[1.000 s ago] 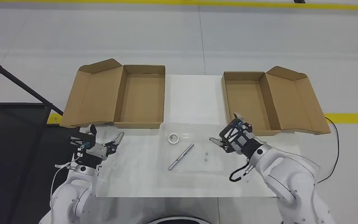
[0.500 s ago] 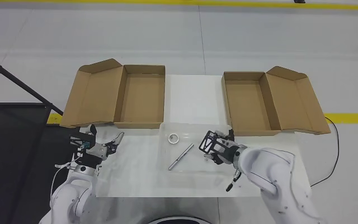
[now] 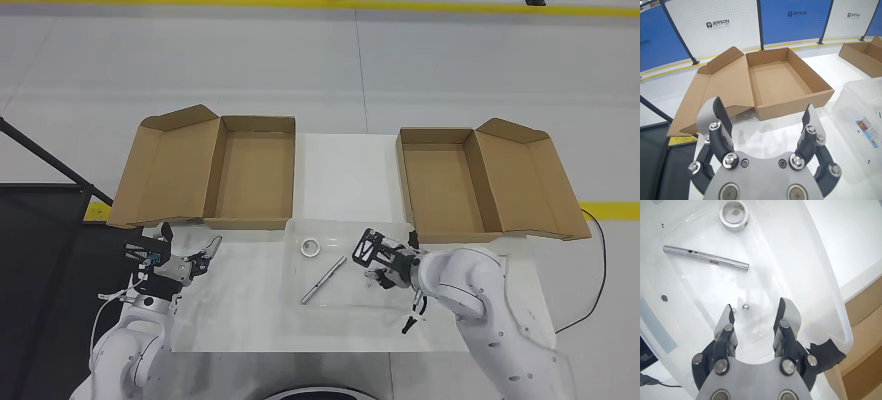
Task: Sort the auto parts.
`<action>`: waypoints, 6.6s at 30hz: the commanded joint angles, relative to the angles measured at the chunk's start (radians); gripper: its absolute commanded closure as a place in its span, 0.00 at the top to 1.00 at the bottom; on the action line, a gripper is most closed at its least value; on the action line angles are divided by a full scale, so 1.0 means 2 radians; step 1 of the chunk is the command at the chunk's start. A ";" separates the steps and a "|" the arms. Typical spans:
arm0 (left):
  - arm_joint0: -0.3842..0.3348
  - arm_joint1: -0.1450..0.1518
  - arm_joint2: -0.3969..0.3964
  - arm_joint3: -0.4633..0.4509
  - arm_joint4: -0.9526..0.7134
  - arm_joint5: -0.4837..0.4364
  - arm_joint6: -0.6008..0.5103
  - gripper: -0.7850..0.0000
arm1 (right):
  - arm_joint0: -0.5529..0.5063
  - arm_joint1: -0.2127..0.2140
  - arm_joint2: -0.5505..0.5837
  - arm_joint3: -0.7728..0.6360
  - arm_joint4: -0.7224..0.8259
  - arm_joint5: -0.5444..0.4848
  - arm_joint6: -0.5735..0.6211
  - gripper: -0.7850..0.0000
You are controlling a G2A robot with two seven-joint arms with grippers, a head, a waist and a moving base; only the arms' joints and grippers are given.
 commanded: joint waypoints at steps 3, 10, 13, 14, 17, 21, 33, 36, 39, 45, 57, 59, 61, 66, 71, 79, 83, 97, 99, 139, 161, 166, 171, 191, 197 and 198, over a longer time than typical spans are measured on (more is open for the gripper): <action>0.000 0.000 0.000 0.000 0.000 0.000 0.000 1.00 | 0.009 0.000 -0.010 0.011 0.009 -0.005 0.009 0.49; 0.000 0.000 0.000 0.000 0.000 0.000 0.000 1.00 | 0.020 0.000 -0.024 0.028 0.016 -0.003 0.014 0.45; 0.000 0.000 0.000 0.000 0.000 0.000 0.000 1.00 | 0.024 0.000 -0.028 0.035 0.021 -0.002 0.014 0.42; 0.000 0.000 0.000 0.000 0.000 0.000 0.000 1.00 | 0.025 0.000 -0.029 0.037 0.022 -0.002 0.014 0.42; 0.000 0.000 0.000 0.000 0.000 0.000 0.000 1.00 | 0.027 0.001 -0.032 0.043 0.027 -0.003 0.016 0.39; 0.000 0.000 0.000 0.000 0.000 0.000 0.000 1.00 | 0.031 0.002 -0.036 0.050 0.031 -0.003 0.018 0.35; 0.000 0.000 0.000 0.000 0.000 0.000 0.000 1.00 | 0.044 0.005 -0.043 0.062 0.043 -0.006 0.017 0.00; 0.000 0.000 0.000 0.000 0.000 0.000 0.000 1.00 | 0.044 0.008 -0.030 0.048 0.042 -0.001 0.003 0.00; 0.000 0.000 0.000 0.000 0.000 0.000 0.000 1.00 | 0.036 0.013 0.002 0.019 0.046 0.004 -0.024 0.00; 0.000 0.000 0.000 0.000 0.000 0.000 0.000 1.00 | 0.004 0.026 0.082 -0.030 0.049 0.004 -0.085 0.00; 0.000 0.000 0.000 0.000 0.000 0.000 0.000 1.00 | 0.056 0.030 0.146 0.079 0.048 0.073 -0.174 0.00; 0.000 0.000 0.000 0.000 0.000 0.000 0.000 1.00 | 0.080 0.028 0.132 0.120 0.029 0.084 -0.180 0.00; 0.000 0.000 0.000 0.000 0.000 0.000 0.000 1.00 | 0.107 0.025 0.110 0.170 0.002 0.098 -0.178 0.00; 0.000 0.000 0.000 0.000 0.000 0.000 0.000 1.00 | 0.177 0.012 0.040 0.293 -0.055 0.128 -0.163 0.00; 0.000 0.000 0.000 0.000 0.000 0.000 0.000 1.00 | 0.230 -0.004 -0.004 0.392 -0.060 0.131 -0.168 0.00; 0.000 0.000 0.000 0.000 0.000 0.000 0.000 1.00 | 0.263 -0.014 -0.024 0.455 -0.057 0.123 -0.190 0.21; 0.000 0.000 0.000 0.000 0.000 0.000 0.000 1.00 | 0.263 -0.012 -0.019 0.449 -0.056 0.122 -0.191 0.42; 0.000 0.000 0.000 0.000 0.000 0.000 0.000 1.00 | 0.105 0.032 0.106 0.098 -0.049 0.033 -0.159 0.99; 0.000 0.000 0.000 0.000 0.000 0.000 0.000 1.00 | 0.063 0.038 0.121 0.027 -0.044 0.006 -0.146 0.98; 0.000 0.000 0.000 0.000 0.000 0.000 0.000 1.00 | 0.094 0.078 -0.142 0.031 0.098 -0.049 0.006 0.31; 0.000 0.000 0.000 0.000 0.000 0.000 0.000 1.00 | 0.116 0.087 -0.130 0.037 0.114 -0.025 -0.024 0.00; 0.000 0.000 0.000 0.000 0.000 0.000 0.000 1.00 | 0.087 0.104 -0.046 0.003 0.122 -0.022 -0.085 0.00; 0.000 0.000 0.000 0.000 0.000 0.000 0.000 1.00 | 0.046 0.119 0.049 -0.016 0.128 -0.006 -0.145 0.00; 0.000 0.000 0.000 0.000 0.000 0.000 0.000 1.00 | 0.110 0.102 0.024 0.180 0.050 0.160 -0.141 0.00; 0.000 0.000 0.000 0.000 0.000 0.000 0.000 1.00 | 0.167 0.080 -0.040 0.261 0.039 0.179 -0.141 0.00; 0.000 0.000 0.000 0.000 0.000 0.000 0.000 1.00 | 0.174 0.077 -0.047 0.272 0.039 0.181 -0.141 0.00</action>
